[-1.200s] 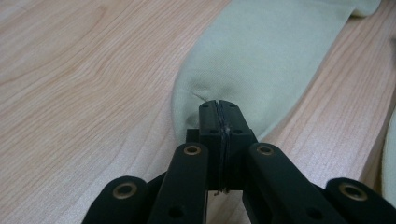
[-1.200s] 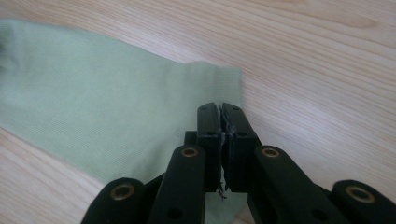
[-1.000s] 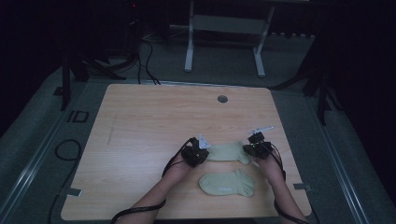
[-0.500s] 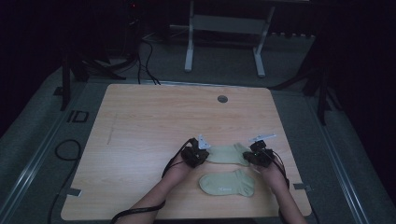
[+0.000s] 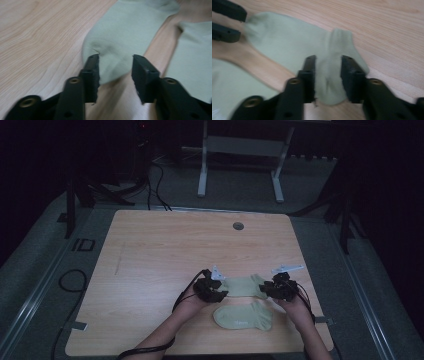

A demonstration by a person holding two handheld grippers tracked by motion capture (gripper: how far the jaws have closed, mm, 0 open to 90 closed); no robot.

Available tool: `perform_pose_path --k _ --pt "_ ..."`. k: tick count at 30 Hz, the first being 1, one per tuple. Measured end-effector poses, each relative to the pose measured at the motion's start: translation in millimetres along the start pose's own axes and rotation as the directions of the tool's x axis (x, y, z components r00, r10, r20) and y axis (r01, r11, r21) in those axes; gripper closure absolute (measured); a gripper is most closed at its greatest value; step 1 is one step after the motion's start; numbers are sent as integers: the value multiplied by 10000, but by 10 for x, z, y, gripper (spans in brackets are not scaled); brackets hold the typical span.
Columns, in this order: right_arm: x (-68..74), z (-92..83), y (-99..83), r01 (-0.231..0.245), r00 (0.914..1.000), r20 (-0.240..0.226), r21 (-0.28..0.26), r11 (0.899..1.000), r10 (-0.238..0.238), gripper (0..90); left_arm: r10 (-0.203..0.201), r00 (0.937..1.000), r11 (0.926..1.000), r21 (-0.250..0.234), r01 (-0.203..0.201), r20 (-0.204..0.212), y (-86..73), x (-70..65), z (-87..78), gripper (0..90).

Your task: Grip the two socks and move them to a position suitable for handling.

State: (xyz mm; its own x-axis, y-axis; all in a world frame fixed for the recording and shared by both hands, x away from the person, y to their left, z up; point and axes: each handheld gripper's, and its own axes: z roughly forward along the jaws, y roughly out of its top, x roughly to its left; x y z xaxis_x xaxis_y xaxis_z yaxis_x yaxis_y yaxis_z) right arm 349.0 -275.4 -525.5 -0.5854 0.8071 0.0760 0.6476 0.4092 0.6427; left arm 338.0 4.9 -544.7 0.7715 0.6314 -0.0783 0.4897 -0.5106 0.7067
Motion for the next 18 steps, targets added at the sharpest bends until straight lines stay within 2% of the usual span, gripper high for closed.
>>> perform_pose_path --k 2,5,9,10,13,14,16,18 --pt "55 -64 -11 186 9997 -145 26 9998 -185 555 -235 9997 9997 -44 236 56 -21 -21 -102 492" --pt "131 -152 -66 425 9987 -296 70 9991 -423 497 -417 9991 9991 -55 417 83 -87 -84 -256 492" --pt "176 -235 -203 587 9976 -364 96 9982 -583 499 -579 9980 9982 162 575 264 -226 -180 -355 491" --pt "191 -249 -249 565 9979 -316 8 9984 -565 547 -616 9979 9979 200 611 223 -268 -205 -364 491" --pt "204 -245 -397 339 9987 -394 243 9991 -330 546 -973 9950 9950 250 967 225 -387 -258 -383 491" --pt "215 -245 -448 365 9981 -495 198 9991 -355 549 -958 9953 9950 287 953 167 -416 -276 -385 490" --pt "234 -249 -536 383 9982 -467 298 9988 -369 583 -1041 9939 9940 379 1027 364 -460 -299 -374 491" --pt "259 -243 -607 485 9977 -496 406 9980 -465 595 -873 9957 9947 563 855 300 -486 -322 -335 504"
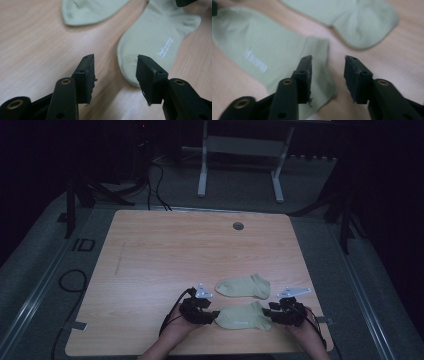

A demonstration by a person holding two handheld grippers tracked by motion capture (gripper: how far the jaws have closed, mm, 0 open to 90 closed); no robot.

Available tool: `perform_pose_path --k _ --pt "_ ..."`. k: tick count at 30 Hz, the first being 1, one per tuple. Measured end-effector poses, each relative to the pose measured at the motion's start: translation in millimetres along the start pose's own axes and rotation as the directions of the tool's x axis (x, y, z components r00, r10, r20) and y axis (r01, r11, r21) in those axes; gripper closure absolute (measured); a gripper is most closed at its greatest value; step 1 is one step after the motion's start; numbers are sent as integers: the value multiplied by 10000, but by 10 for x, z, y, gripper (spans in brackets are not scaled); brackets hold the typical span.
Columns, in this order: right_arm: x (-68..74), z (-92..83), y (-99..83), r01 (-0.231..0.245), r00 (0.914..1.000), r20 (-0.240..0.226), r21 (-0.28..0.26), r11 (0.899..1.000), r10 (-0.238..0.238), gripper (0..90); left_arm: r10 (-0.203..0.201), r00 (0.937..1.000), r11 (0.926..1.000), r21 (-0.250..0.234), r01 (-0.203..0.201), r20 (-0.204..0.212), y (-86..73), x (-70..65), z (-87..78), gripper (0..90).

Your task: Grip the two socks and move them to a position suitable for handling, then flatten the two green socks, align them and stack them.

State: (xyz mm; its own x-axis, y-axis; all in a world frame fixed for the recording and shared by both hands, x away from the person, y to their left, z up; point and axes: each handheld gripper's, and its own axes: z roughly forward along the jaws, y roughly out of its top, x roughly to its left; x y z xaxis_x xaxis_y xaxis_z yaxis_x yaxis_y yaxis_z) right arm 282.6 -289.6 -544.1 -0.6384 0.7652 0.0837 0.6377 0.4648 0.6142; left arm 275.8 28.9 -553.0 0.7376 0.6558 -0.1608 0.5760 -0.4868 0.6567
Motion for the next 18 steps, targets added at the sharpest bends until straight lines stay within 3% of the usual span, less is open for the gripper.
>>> perform_pose_path --k 4,8,9,13,18 --pt "48 27 -92 191 9996 224 132 9997 -194 689 249 9996 9992 311 -253 135 -10 -11 81 602" --pt "52 19 -113 36 9995 307 61 10000 -37 806 425 9986 9983 376 -437 322 14 -34 119 846" --pt "52 19 -115 28 9995 300 52 10000 -30 818 441 9982 9984 330 -455 412 14 -41 125 873" --pt "53 -12 -101 -35 9992 411 123 9999 30 845 666 9958 9973 265 -684 623 19 -58 101 883" --pt "21 -138 -26 -272 9988 402 -254 9993 283 849 523 9966 9985 -210 -510 633 99 -39 8 884"
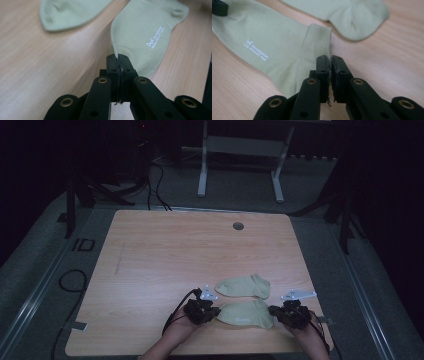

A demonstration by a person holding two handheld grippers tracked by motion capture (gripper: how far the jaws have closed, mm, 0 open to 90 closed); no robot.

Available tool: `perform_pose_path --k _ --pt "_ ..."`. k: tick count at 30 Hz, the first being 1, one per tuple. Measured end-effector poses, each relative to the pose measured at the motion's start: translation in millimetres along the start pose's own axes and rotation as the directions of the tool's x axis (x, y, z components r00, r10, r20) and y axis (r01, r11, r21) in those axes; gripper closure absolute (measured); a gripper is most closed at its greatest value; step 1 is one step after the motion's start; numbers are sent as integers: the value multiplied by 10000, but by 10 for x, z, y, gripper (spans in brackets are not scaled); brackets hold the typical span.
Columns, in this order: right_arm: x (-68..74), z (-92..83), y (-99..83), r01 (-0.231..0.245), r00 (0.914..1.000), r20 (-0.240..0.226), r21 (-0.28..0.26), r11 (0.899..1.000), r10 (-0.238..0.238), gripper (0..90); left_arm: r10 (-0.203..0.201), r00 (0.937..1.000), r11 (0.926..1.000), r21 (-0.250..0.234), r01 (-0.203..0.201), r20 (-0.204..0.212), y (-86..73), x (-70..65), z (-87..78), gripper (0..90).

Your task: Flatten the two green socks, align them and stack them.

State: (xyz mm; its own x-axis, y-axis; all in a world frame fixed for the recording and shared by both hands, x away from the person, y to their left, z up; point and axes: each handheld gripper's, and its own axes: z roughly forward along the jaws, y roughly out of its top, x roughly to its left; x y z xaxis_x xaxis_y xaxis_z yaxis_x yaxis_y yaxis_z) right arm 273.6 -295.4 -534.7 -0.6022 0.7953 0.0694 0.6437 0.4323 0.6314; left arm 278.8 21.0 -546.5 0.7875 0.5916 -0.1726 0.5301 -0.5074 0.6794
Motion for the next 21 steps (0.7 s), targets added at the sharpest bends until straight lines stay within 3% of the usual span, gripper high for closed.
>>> perform_pose_path --k 11,18,21 --pt "-121 -152 353 -206 9991 368 -707 9973 232 849 -80 9983 9989 -458 54 -579 334 161 -110 883" --pt "-209 -68 606 80 9949 1004 -630 9980 -16 849 -250 9943 9987 -458 203 -1034 490 310 -55 883" --pt "-272 2 696 102 9945 1044 -543 9985 -45 848 -335 9928 9990 -321 300 -1151 518 395 27 883"
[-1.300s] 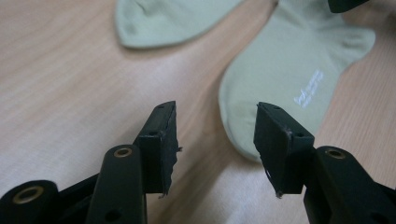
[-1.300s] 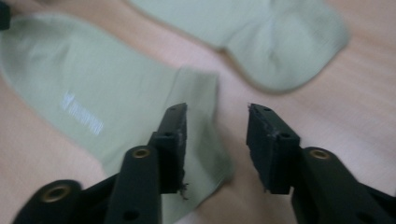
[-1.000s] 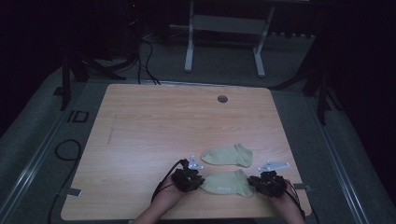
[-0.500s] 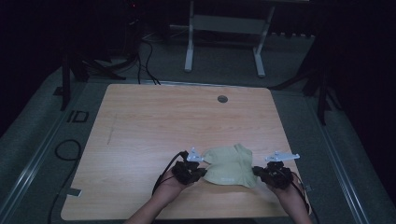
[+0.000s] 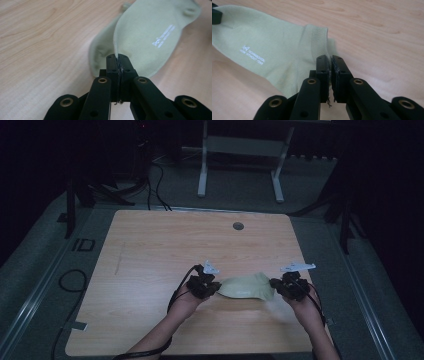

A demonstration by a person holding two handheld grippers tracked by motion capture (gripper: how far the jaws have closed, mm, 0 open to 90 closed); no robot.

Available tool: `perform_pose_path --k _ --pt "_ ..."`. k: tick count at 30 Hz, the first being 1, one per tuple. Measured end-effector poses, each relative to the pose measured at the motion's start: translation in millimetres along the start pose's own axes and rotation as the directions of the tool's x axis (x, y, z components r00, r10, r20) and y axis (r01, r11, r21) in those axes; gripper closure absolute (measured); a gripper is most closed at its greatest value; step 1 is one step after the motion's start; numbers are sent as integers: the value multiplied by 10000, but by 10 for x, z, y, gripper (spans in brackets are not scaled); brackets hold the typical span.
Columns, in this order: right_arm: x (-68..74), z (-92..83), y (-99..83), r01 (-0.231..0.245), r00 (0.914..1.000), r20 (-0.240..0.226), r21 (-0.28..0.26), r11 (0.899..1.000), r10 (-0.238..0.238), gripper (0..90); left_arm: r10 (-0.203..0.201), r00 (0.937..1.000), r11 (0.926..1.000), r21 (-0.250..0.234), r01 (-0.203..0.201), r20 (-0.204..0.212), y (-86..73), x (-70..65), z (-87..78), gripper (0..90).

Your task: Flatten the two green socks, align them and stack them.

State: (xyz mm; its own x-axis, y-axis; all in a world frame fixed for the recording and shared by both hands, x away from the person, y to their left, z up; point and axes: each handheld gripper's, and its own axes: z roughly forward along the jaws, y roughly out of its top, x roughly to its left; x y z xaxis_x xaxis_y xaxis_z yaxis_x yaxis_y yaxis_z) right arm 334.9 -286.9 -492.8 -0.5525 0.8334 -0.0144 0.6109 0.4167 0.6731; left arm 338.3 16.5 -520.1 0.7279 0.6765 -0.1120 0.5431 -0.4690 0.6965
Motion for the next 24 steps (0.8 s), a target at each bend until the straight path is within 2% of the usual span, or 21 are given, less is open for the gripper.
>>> perform_pose_path --k 3,6,7,9,11,15,16,17,20,24 --pt "-68 69 57 -114 9999 49 79 9999 113 847 -205 9998 9995 237 203 81 1 41 143 882" --pt "-121 174 70 -307 9995 46 265 9992 306 848 -38 10000 9987 514 40 -39 0 47 256 883" --pt "-132 205 64 -300 9995 62 346 9990 298 848 -136 9999 9985 539 136 3 -3 53 270 882" --pt "-149 252 45 -363 9993 39 434 9984 362 848 -133 9997 9987 494 142 -195 -6 84 282 882" --pt "-172 315 19 -431 9990 -64 509 9978 434 847 -299 9995 9984 468 304 -132 -8 114 290 882" --pt "-199 413 -13 -526 9985 -112 626 9967 534 844 -213 9994 9972 716 231 -257 -16 134 357 881" --pt "-201 433 -19 -560 9983 -101 666 9962 568 844 -305 9995 9969 729 312 -108 -20 139 371 880" --pt "-207 451 -23 -526 9985 -83 753 9958 534 844 -340 9993 9969 703 350 -145 -25 141 381 880" --pt "-223 479 -36 -543 9985 -27 846 9949 547 832 -182 9995 9970 748 202 -272 -24 132 404 878" --pt "-238 511 -63 -487 9988 38 1057 9932 486 788 -112 9999 9963 849 121 -111 -16 110 420 843"
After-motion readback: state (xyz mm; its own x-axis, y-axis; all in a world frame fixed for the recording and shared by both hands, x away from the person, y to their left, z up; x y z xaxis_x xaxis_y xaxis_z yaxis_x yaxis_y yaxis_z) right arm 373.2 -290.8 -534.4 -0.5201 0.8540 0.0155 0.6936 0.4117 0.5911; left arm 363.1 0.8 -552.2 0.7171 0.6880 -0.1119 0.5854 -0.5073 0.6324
